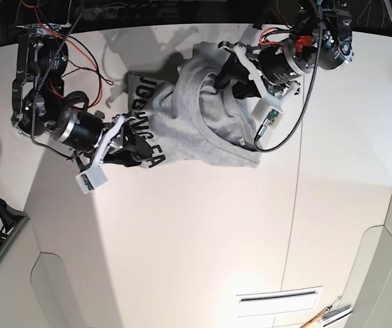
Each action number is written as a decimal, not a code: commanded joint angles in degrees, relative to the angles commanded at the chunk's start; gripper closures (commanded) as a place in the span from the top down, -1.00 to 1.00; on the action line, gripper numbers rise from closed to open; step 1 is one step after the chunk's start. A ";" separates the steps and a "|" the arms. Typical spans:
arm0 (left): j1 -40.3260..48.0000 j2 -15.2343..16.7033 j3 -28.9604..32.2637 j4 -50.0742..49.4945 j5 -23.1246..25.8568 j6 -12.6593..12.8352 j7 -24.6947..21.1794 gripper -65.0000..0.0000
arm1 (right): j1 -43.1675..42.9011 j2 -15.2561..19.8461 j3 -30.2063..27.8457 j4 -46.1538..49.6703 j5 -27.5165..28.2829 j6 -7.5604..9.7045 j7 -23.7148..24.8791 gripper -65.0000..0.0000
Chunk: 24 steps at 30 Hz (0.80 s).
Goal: Fold the T-shirt properly
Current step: 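Grasp the bundle edges with both grippers and tuck them in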
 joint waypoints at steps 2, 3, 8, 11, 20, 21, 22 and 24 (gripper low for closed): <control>0.81 0.00 0.00 0.00 0.55 0.02 -0.02 -0.12 | 0.00 0.00 -2.45 -0.15 -2.58 -0.52 2.05 -0.47; 0.85 0.00 0.00 0.00 1.20 0.22 -0.02 -0.12 | 0.02 0.00 -3.50 -0.61 -3.28 -0.57 2.73 -0.47; 0.83 0.02 0.00 -0.20 1.64 0.26 -0.07 -0.12 | 0.17 0.00 -7.69 -7.17 -6.16 -0.55 5.97 -0.47; 0.81 0.02 0.02 -1.09 1.64 0.24 -0.52 -0.20 | 0.15 0.00 -8.48 -11.74 -6.47 -0.50 8.44 -0.47; 0.79 0.00 0.00 -1.79 1.66 -0.26 -1.31 -1.00 | 0.48 0.00 -8.48 -12.83 -6.47 -0.37 8.41 -0.47; 0.74 0.00 0.00 -1.77 1.66 -0.28 -1.31 -1.00 | 0.46 0.00 -8.48 -12.83 -6.49 -0.37 8.41 -0.47; 0.59 0.00 0.00 -1.73 1.68 -0.96 -1.14 -1.00 | 0.48 0.00 -8.48 -12.83 -6.49 -0.37 8.39 -0.47; 0.24 0.00 -0.22 -1.57 1.84 -1.99 0.04 -1.00 | 0.46 0.02 -8.48 -12.83 -6.51 -0.37 8.39 -0.47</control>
